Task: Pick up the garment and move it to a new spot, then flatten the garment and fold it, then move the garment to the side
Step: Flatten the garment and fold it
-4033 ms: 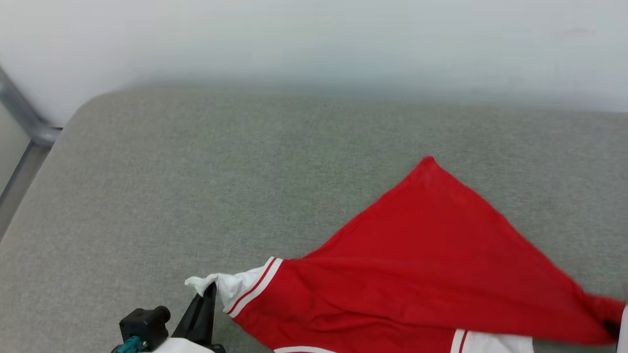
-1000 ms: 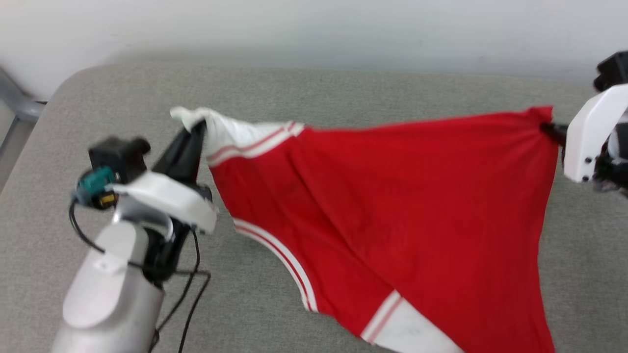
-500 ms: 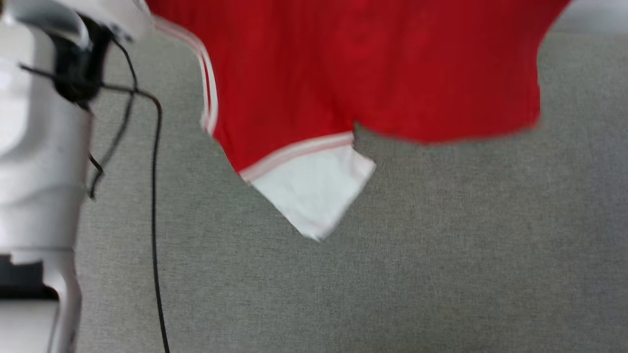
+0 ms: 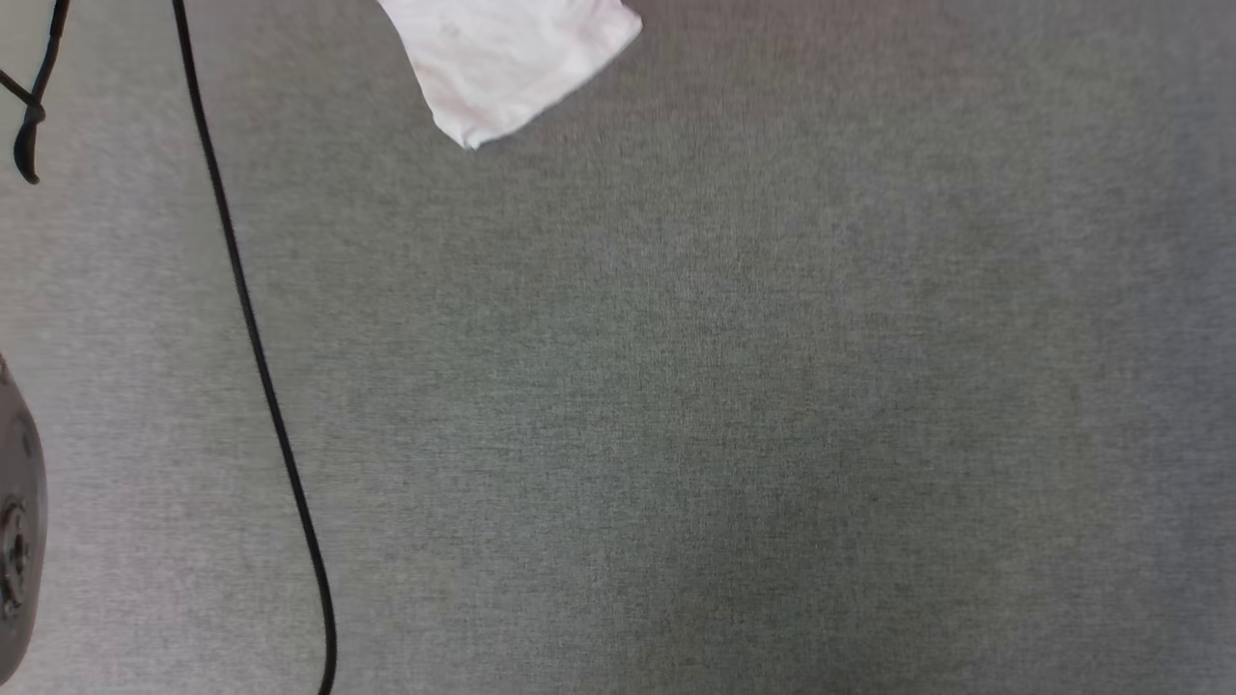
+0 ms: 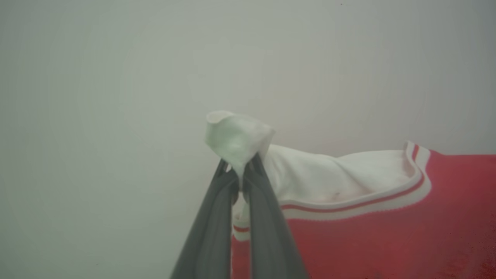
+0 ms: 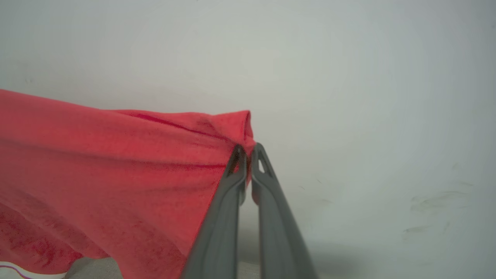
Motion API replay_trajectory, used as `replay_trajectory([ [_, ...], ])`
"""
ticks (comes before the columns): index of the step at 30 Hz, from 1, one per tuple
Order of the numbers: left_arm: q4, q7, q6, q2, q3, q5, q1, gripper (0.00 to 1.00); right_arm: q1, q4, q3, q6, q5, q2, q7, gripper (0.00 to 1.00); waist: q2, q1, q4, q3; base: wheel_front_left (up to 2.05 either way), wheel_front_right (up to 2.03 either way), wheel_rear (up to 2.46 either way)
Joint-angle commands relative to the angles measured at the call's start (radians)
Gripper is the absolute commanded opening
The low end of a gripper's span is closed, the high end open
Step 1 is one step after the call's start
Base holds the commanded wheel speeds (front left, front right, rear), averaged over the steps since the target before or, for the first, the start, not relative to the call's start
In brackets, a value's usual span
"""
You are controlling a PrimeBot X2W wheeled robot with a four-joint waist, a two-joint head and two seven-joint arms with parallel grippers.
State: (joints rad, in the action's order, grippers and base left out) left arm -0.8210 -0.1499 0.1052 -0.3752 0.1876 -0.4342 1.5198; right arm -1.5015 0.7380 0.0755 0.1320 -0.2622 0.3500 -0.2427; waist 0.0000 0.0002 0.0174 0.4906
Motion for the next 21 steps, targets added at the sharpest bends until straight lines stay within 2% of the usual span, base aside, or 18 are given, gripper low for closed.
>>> replay_trajectory([
  [1, -0.023, -0.012, -0.005, -0.002, -0.003, -0.005, 0.017, 0.00, -0.014, 0.019, 0.003, -0.002, 0.011, -0.004, 0.008, 0.00, 0.0000, -0.0002, -0.009, 0.046, 0.00, 0.00, 0.00],
  [5, -0.133, -0.044, 0.013, 0.034, 0.016, -0.029, 0.030, 0.00, -0.027, 0.102, 0.029, -0.002, 0.000, -0.040, 0.046, 0.00, 0.0000, -0.0002, 0.000, 0.102, 0.00, 0.00, 0.00],
  [11, -0.210, -0.076, 0.024, 0.083, 0.031, -0.089, -0.048, 0.00, 0.046, 0.183, 0.078, -0.002, -0.051, -0.044, 0.083, 0.00, 0.0000, -0.0002, 0.017, 0.112, 0.00, 0.00, 0.00],
  [15, -0.179, -0.096, 0.026, 0.112, 0.078, -0.151, -0.161, 0.00, 0.146, 0.192, 0.124, -0.002, -0.116, -0.030, 0.111, 0.00, 0.0000, -0.0002, 0.030, 0.086, 0.00, 0.00, 0.00],
  [21, -0.079, -0.112, 0.025, 0.099, 0.153, -0.240, -0.427, 0.00, 0.389, 0.147, 0.200, -0.002, -0.229, 0.002, 0.150, 0.00, 0.0000, -0.0002, 0.041, 0.005, 0.00, 0.00, 0.00],
])
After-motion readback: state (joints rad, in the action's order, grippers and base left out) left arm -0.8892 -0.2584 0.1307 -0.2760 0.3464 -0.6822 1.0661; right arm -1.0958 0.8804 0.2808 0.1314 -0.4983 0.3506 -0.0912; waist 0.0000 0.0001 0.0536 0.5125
